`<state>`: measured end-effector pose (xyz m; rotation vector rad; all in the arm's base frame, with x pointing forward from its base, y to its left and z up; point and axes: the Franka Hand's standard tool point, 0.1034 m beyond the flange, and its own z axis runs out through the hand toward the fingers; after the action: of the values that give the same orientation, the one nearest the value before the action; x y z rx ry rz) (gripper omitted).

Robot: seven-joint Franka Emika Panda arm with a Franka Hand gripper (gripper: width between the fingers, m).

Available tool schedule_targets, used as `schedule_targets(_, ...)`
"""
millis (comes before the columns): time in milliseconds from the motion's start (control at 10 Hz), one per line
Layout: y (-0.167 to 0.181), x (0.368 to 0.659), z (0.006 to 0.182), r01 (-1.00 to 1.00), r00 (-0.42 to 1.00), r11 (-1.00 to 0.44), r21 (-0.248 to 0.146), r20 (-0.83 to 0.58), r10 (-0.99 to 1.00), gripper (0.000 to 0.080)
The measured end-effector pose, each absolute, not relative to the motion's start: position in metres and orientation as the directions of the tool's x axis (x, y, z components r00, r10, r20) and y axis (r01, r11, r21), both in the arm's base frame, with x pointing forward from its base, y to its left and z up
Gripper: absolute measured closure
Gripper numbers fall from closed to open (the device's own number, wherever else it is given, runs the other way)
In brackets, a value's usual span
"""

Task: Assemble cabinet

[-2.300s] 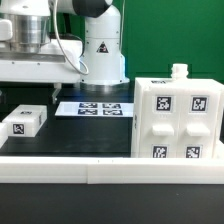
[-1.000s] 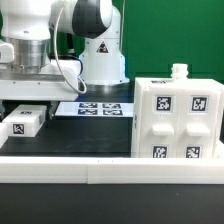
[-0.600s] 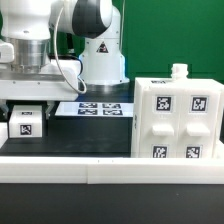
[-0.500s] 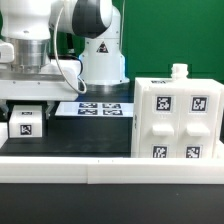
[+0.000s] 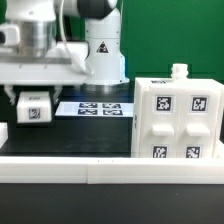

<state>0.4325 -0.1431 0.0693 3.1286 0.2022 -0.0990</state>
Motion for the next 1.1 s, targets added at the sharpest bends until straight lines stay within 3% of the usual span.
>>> schedule_targets(300, -0.097, 0.451, 0.122, 0.053, 0.997, -0.998, -0.018, -0.059, 0.054, 0.0233)
schedule_targets(500, -0.059, 0.473, 0.152, -0.046, 0.996, -0.999, 0.004, -0.081, -0.046, 0.0233)
schedule_targets(600, -0.045, 0.485, 0.16, -0.056, 0.995, -0.998, 0.016, -0.082, -0.057, 0.0233)
schedule_targets(1100, -0.047, 0.483, 0.156, -0.028, 0.996, -1.0, 0.012, -0.082, -0.028, 0.0233)
